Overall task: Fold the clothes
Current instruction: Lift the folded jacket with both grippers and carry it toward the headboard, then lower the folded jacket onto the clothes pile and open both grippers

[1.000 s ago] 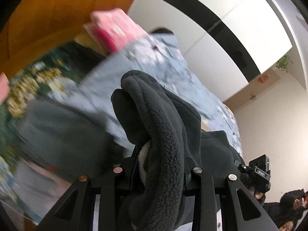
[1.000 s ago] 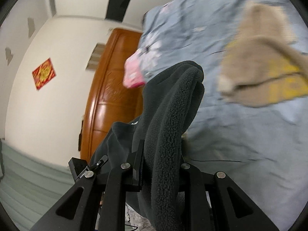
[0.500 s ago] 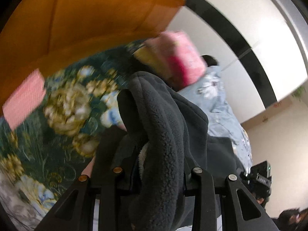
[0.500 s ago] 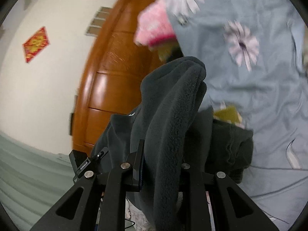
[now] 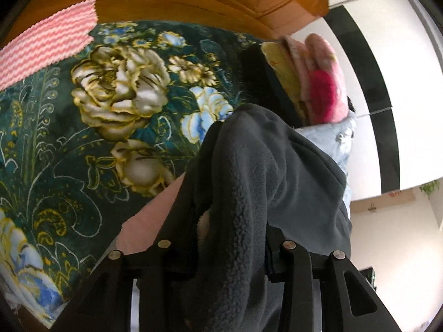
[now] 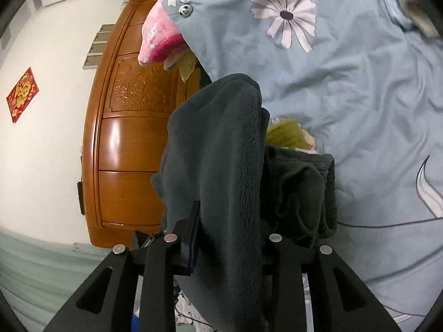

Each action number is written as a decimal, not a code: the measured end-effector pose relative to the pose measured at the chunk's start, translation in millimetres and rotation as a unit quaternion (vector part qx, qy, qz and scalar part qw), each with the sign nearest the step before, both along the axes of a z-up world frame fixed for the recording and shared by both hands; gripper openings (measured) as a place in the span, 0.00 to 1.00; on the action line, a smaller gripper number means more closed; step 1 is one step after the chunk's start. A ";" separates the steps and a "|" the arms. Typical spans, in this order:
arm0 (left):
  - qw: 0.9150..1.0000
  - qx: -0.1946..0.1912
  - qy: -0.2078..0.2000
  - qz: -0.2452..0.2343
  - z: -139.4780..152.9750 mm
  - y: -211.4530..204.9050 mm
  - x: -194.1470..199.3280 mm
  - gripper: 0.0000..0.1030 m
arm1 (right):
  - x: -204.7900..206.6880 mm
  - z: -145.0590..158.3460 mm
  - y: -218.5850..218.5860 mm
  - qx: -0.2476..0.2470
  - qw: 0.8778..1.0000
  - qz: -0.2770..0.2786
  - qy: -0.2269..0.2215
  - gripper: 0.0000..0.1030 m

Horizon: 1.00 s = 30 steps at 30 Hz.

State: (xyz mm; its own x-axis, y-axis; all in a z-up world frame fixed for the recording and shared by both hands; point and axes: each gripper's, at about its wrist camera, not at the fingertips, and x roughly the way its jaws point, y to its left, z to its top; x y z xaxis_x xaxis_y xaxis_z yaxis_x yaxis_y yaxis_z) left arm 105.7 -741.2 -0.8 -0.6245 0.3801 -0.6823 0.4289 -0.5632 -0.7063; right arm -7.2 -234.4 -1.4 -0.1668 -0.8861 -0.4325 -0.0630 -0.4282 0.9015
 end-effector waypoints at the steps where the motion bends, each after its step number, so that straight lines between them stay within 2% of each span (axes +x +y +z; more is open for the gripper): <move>1: 1.000 0.002 -0.002 0.002 -0.4 -0.9 -1.8 0.42 | 0.6 1.8 -0.5 0.003 1.000 0.001 0.002 0.29; 3: 1.000 0.005 -0.008 0.003 1.5 -2.0 -3.9 0.46 | 3.3 11.7 -0.4 0.013 1.000 0.007 0.010 0.30; 6: 1.000 0.013 -0.016 0.012 9.3 -5.6 -3.7 0.52 | 1.7 25.7 -4.4 0.039 0.999 0.020 0.025 0.34; 8: 1.000 0.004 -0.021 0.020 17.5 -7.7 -2.0 0.58 | 1.2 34.1 -6.7 0.058 0.997 0.034 0.037 0.39; 10: 0.999 -0.026 -0.036 0.026 28.4 -10.0 -1.2 0.63 | 2.5 41.0 -4.5 0.079 0.995 0.045 0.051 0.43; 13: 0.995 -0.072 -0.055 0.049 44.4 -19.6 3.7 0.64 | 5.7 50.9 5.2 0.104 0.991 0.051 0.066 0.51; 15: 0.992 -0.091 -0.060 0.069 54.0 -26.9 8.3 0.65 | 8.2 55.2 13.5 0.117 0.989 0.051 0.069 0.52; 18: 0.984 -0.146 -0.065 0.084 81.0 -30.2 11.0 0.65 | 9.9 64.2 23.6 0.157 0.983 0.058 0.077 0.52; 20: 0.980 -0.182 -0.052 0.068 105.4 -19.4 6.9 0.65 | 9.7 74.4 29.7 0.187 0.977 0.060 0.089 0.52; 22: 0.975 -0.219 -0.025 0.013 128.3 7.0 -3.4 0.65 | 6.6 95.8 33.5 0.213 0.969 0.048 0.117 0.52; 24: 0.967 -0.253 -0.009 -0.037 139.0 36.1 -15.8 0.66 | 4.0 120.4 23.3 0.225 0.961 0.046 0.153 0.52; 27: 0.951 -0.289 0.002 -0.105 140.8 81.7 -37.0 0.68 | 5.6 147.1 -15.9 0.239 0.946 0.078 0.206 0.52; 30: 0.935 -0.315 -0.012 -0.160 126.8 117.5 -59.4 0.68 | 8.8 148.4 -54.8 0.260 0.930 0.116 0.232 0.52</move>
